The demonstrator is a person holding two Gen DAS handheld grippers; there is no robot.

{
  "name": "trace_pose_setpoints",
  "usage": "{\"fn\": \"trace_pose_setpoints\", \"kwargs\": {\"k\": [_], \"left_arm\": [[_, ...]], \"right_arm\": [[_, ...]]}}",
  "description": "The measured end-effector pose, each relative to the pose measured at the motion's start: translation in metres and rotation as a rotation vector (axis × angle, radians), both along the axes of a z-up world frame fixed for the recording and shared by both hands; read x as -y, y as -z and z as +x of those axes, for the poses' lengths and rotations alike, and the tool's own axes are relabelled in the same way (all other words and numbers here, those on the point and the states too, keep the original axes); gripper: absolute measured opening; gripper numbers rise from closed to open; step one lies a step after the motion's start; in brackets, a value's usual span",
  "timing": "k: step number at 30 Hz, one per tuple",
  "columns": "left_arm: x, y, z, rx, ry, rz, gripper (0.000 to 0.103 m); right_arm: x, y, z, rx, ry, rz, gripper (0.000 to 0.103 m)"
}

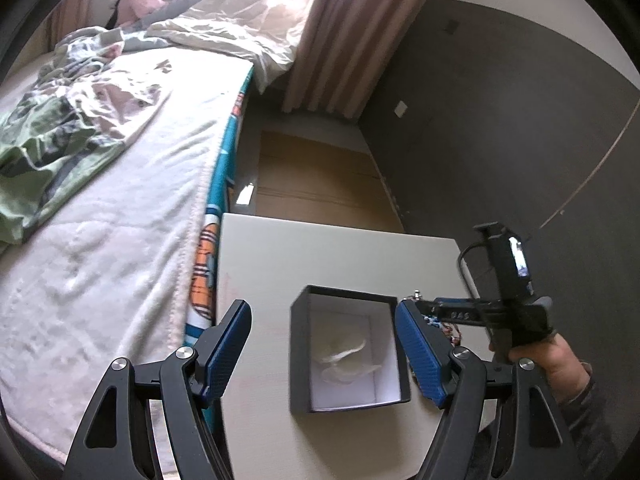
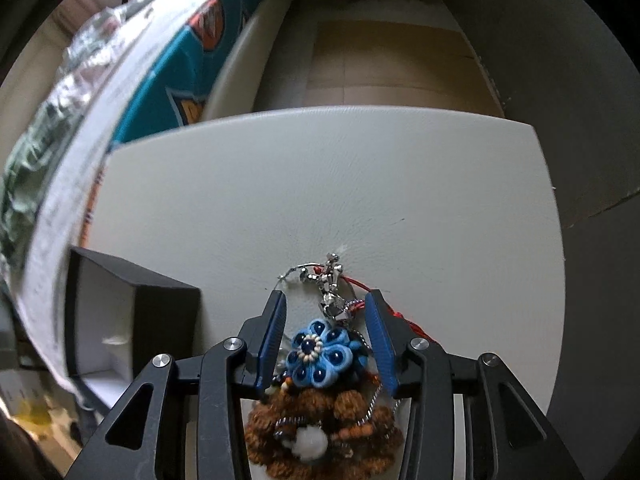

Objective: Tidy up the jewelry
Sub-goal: 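Raise the silver chain with the right gripper and carry it over the box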

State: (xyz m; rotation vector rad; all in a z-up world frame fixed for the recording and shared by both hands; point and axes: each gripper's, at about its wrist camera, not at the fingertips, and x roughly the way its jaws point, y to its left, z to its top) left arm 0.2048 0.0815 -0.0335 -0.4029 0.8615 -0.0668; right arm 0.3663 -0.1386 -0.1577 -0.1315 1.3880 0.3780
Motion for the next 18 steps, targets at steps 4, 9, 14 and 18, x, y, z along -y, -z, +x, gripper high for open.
{"fn": "trace_pose_setpoints", "kwargs": {"k": [4, 9, 14, 18], "left_arm": [[-0.008, 0.002, -0.005, 0.001, -0.014, -0.006, 0.075], [-0.009, 0.004, -0.007, 0.003, -0.013, -0.015, 0.075], [-0.003, 0.003, -0.006, 0.014, -0.001, -0.030, 0.075], [0.002, -0.002, -0.008, 0.025, 0.011, -0.032, 0.075]], "right_arm": [[0.002, -0.001, -0.001, 0.022, 0.016, -0.022, 0.017], [0.017, -0.034, -0.011, 0.091, 0.033, 0.022, 0.016], [0.036, -0.087, -0.028, 0.191, 0.042, 0.064, 0.016], [0.048, -0.130, -0.041, 0.269, 0.054, 0.111, 0.016]]}}
